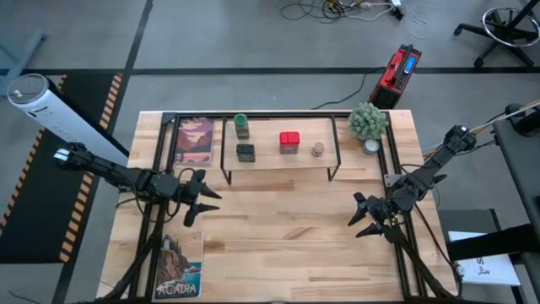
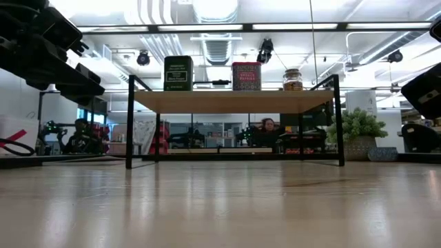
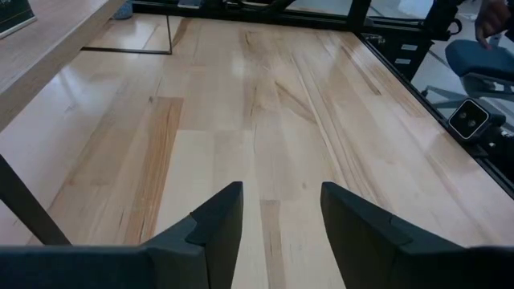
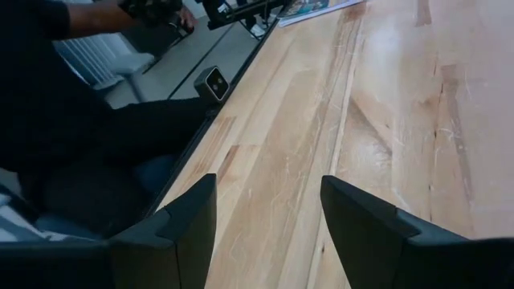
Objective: Shelf spices
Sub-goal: Remove the brown seasoning bottle from the shelf
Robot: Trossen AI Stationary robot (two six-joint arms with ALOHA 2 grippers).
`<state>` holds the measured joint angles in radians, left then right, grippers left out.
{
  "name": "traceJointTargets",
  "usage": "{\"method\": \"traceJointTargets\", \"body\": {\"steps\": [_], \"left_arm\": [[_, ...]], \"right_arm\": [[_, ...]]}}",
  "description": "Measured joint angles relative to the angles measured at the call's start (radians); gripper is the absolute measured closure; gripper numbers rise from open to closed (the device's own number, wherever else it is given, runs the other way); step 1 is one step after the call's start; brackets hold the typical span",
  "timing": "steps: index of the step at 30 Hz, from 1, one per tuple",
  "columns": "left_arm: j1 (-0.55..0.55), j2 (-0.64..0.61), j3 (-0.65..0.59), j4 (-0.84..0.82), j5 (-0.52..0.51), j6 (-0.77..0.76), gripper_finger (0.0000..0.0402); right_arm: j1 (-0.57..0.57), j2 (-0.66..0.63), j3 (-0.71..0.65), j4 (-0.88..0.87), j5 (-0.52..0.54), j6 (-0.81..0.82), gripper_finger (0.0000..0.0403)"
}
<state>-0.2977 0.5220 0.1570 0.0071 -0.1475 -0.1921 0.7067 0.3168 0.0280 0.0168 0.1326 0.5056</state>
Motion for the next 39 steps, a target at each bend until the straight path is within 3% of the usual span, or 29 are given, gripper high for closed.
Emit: {"method": "traceJointTargets", "body": {"steps": [4, 10, 16, 22, 26, 31, 35, 39], "left_arm": [[0.0, 0.0, 0.0, 0.0, 0.0, 0.0, 0.0244], [0.0, 0.0, 0.0, 0.011, -0.012, 0.0, 0.0244], [0.0, 0.0, -0.001, 0.059, -0.083, 0.001, 0.0244], [0.0, 0.0, -0.001, 0.207, -0.159, 0.0, 0.0244], [0.0, 0.0, -0.001, 0.265, -0.159, -0.022, 0.0244], [0.0, 0.0, -0.001, 0.321, -0.162, -0.133, 0.0244], [0.0, 0.0, -0.001, 0.359, -0.168, -0.193, 0.0244], [0.0, 0.0, -0.001, 0.407, -0.168, -0.219, 0.0244]], "right_arm": [[0.0, 0.0, 0.0, 0.029, 0.009, 0.0, 0.0204], [0.0, 0.0, 0.0, 0.046, 0.108, 0.0, 0.0204], [0.0, 0.0, 0.0, 0.248, 0.138, -0.031, 0.0204], [0.0, 0.0, 0.0, 0.42, 0.243, -0.054, 0.0204], [0.0, 0.004, 0.0, 0.611, 0.31, -0.199, 0.0204], [0.0, 0.013, 0.004, 0.85, 0.278, -0.528, 0.0204], [0.0, 0.022, 0.084, 0.807, 0.279, -0.628, 0.0204], [0.0, 0.081, 0.228, 0.58, 0.337, -0.608, 0.0204]]}}
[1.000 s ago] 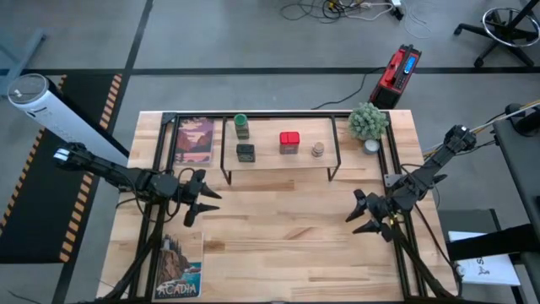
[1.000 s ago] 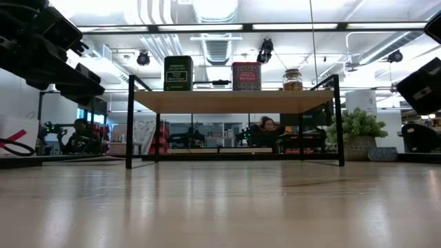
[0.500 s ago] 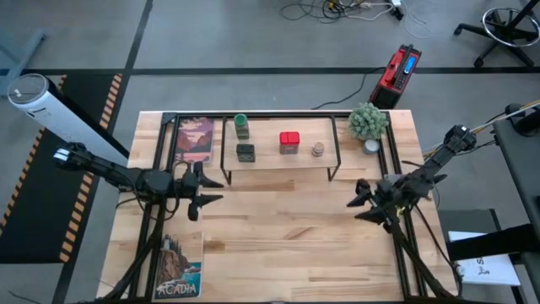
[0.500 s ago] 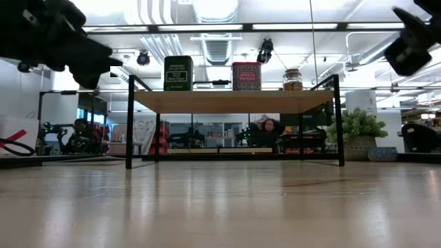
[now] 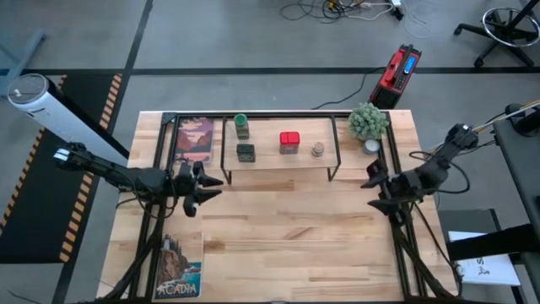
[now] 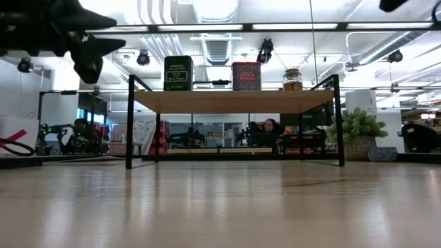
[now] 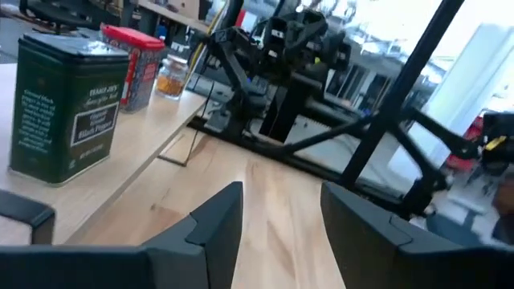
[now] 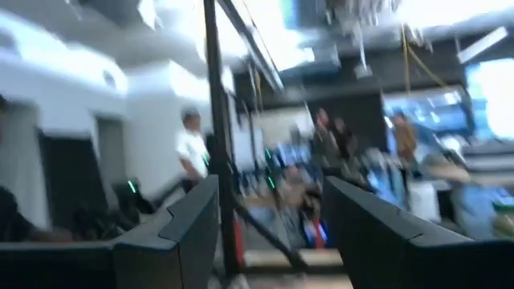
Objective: Shelf spices
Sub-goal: Remove the brown seasoning bottle from the shelf
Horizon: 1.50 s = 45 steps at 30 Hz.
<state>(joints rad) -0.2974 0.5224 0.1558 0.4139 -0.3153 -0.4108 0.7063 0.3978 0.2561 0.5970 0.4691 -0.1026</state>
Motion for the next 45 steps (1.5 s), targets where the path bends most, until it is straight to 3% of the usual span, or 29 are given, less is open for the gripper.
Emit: {"method": "traceJointTargets", "body": {"steps": [5, 13, 17, 24, 30, 36, 41, 45], "left_arm": [[0.0, 0.0, 0.027, 0.043, 0.0, 0.011, 0.0244], [0.0, 0.057, 0.21, -0.147, 0.037, 0.036, 0.0244], [0.0, 0.121, 0.372, -0.333, -0.011, 0.075, 0.0244], [0.0, 0.263, 0.684, -0.653, -0.198, 0.199, 0.0244], [0.0, 0.376, 0.872, -0.801, -0.208, 0.245, 0.0244], [0.0, 0.461, 0.931, -0.85, -0.272, 0.337, 0.0244], [0.032, 0.502, 0.93, -0.831, -0.35, 0.431, 0.0244], [0.072, 0.514, 0.917, -0.799, -0.349, 0.474, 0.0244]], "right_arm": [[0.0, 0.151, 0.239, -0.328, 0.174, 0.065, 0.0204], [-0.033, 0.317, 0.553, -0.715, 0.243, 0.089, 0.0204], [-0.089, 0.367, 0.619, -0.753, 0.287, 0.093, 0.0204], [-0.165, 0.428, 0.739, -0.934, 0.292, 0.103, 0.0204], [-0.166, 0.47, 0.832, -0.928, 0.292, -0.027, 0.0204], [-0.212, 0.519, 0.913, -1.015, 0.292, -0.04, 0.0204], [-0.352, 0.556, 0.917, -1.129, 0.38, 0.192, 0.0204], [-0.465, 0.587, 0.899, -1.208, 0.299, 0.213, 0.0204]]}}
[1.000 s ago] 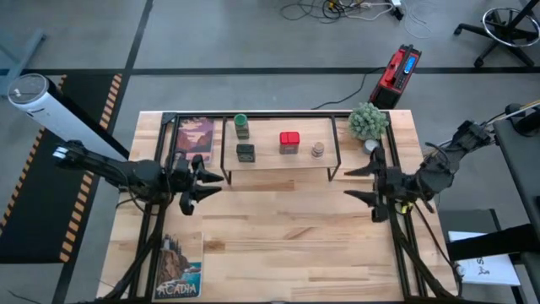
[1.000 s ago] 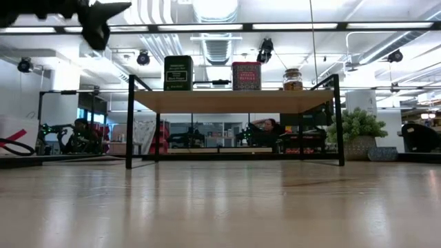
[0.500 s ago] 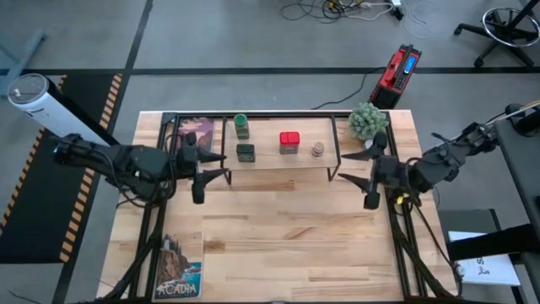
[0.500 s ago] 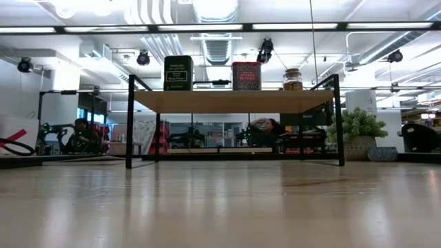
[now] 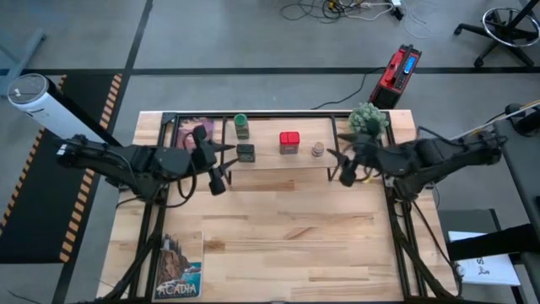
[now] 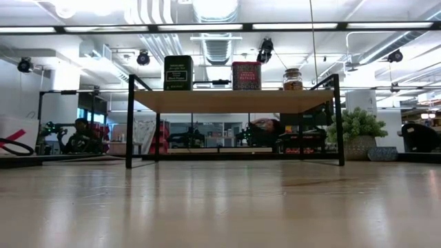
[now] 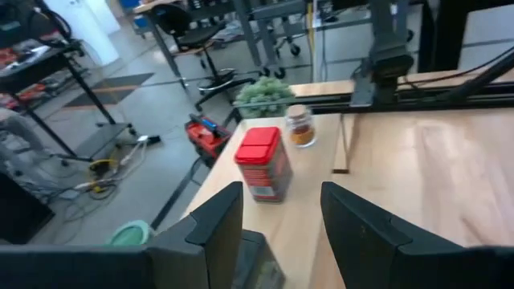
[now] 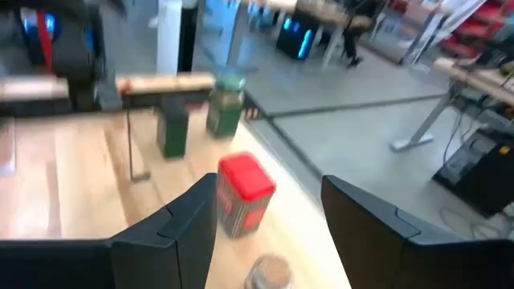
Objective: Shelf spices
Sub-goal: Remove the brown seasoning bottle from the shelf
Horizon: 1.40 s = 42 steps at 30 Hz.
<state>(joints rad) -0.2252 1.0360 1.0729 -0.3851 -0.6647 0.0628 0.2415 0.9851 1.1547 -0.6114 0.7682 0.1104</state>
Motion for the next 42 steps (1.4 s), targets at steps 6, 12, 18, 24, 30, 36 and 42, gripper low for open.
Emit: {"method": "traceJointTargets", "body": {"steps": [6, 12, 18, 24, 30, 36, 42], "left_arm": [[0.062, -0.008, -0.075, 0.099, 0.119, 0.031, 0.0244], [0.07, -0.036, -0.161, 0.174, 0.143, 0.033, 0.0244], [0.073, -0.04, -0.194, 0.211, 0.141, 0.033, 0.0244], [0.073, -0.04, -0.197, 0.211, 0.14, 0.026, 0.0244], [0.078, -0.04, -0.198, 0.207, 0.133, 0.019, 0.0244], [0.084, -0.04, -0.2, 0.193, 0.121, 0.009, 0.0244], [0.086, -0.04, -0.2, 0.19, 0.113, 0.006, 0.0244]], "right_arm": [[-0.146, 0.031, -0.082, 0.081, -0.061, -0.127, 0.0204], [-0.275, 0.017, -0.159, 0.126, -0.202, -0.17, 0.0204], [-0.4, 0.018, -0.227, 0.116, -0.439, -0.174, 0.0204], [-0.475, 0.052, -0.247, 0.12, -0.566, -0.195, 0.0204], [-0.502, 0.102, -0.249, 0.124, -0.567, -0.262, 0.0197], [-0.515, 0.152, -0.249, 0.126, -0.567, -0.279, 0.0174], [-0.525, 0.178, -0.249, 0.129, -0.589, -0.278, 0.0156]]}}
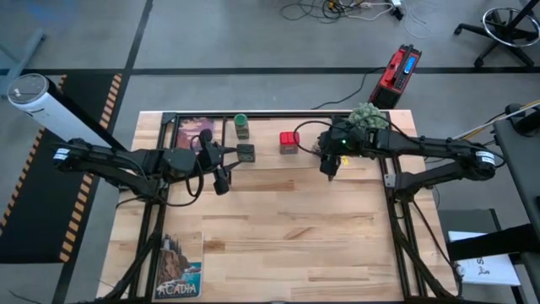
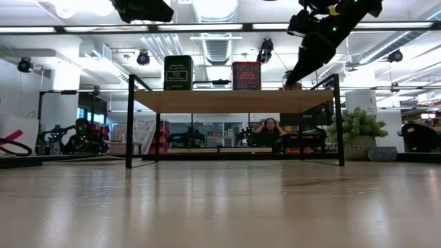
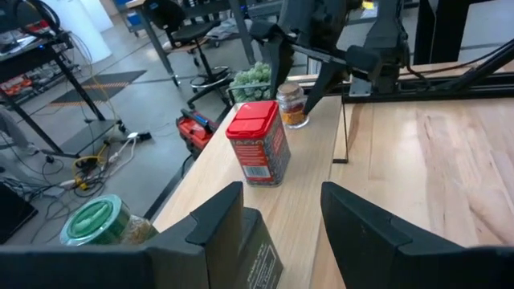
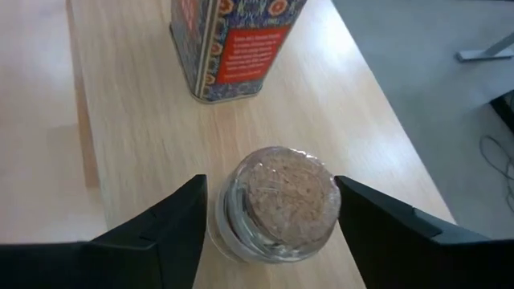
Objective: Shelf spices
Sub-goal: Remove the brown seasoning bottle from the shelf
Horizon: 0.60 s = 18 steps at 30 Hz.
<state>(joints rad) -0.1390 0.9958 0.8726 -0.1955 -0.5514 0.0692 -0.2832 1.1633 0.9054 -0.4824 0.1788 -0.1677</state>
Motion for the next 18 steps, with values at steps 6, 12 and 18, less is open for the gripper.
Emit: {"method": "traceJointTargets", "body": {"steps": [6, 12, 18], "left_arm": [[0.004, 0.0, 0.0, -0.003, 0.0, 0.0, 0.0244], [0.004, 0.0, -0.001, -0.005, 0.0, 0.0, 0.0244], [0.004, 0.0, -0.006, -0.007, 0.001, 0.0, 0.0244]], "right_arm": [[-0.012, 0.006, 0.0, 0.001, -0.033, 0.024, 0.0161], [-0.019, 0.006, 0.0, 0.001, -0.034, 0.038, 0.0196], [-0.019, 0.005, 0.0, 0.005, -0.033, 0.045, 0.0241]]}}
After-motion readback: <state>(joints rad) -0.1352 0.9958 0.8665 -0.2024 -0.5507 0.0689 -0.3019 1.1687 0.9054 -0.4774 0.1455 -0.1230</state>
